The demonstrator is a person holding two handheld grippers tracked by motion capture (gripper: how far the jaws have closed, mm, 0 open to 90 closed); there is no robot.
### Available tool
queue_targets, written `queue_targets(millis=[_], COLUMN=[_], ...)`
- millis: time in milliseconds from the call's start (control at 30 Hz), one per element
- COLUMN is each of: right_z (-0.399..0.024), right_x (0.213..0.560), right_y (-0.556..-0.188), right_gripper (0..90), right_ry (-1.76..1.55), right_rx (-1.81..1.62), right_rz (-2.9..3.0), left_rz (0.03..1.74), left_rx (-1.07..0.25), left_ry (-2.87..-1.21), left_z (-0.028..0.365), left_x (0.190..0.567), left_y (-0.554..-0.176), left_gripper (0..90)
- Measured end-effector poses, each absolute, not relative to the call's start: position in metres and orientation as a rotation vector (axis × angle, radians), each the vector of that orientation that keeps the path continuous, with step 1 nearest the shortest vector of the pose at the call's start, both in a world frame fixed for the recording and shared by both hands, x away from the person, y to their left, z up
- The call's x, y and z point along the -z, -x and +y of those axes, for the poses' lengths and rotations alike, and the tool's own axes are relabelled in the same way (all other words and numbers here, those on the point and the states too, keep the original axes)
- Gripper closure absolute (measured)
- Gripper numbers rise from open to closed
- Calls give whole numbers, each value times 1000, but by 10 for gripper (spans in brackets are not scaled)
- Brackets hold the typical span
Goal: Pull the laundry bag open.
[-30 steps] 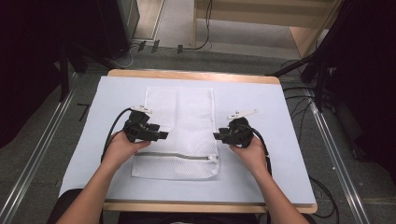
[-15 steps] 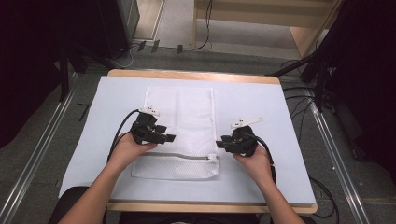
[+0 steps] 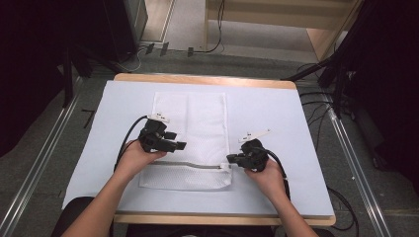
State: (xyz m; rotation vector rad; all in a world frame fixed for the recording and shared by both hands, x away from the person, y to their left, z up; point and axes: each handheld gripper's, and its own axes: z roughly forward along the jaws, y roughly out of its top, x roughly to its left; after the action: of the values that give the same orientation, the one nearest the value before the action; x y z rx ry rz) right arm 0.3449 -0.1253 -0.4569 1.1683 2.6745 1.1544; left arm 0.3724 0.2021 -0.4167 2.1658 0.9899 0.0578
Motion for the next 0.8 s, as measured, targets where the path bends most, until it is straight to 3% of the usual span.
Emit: queue_targets(millis=[800], right_z=[-109], right_x=[462], right_y=[-334], right_gripper=[900], right_ry=[-1094], right_rx=[-1116], right_rz=[2748], left_rz=[966], left_rx=[-71], left_ry=[-2172], left_z=[198], left_x=[415], left_y=[-369], left_gripper=[398])
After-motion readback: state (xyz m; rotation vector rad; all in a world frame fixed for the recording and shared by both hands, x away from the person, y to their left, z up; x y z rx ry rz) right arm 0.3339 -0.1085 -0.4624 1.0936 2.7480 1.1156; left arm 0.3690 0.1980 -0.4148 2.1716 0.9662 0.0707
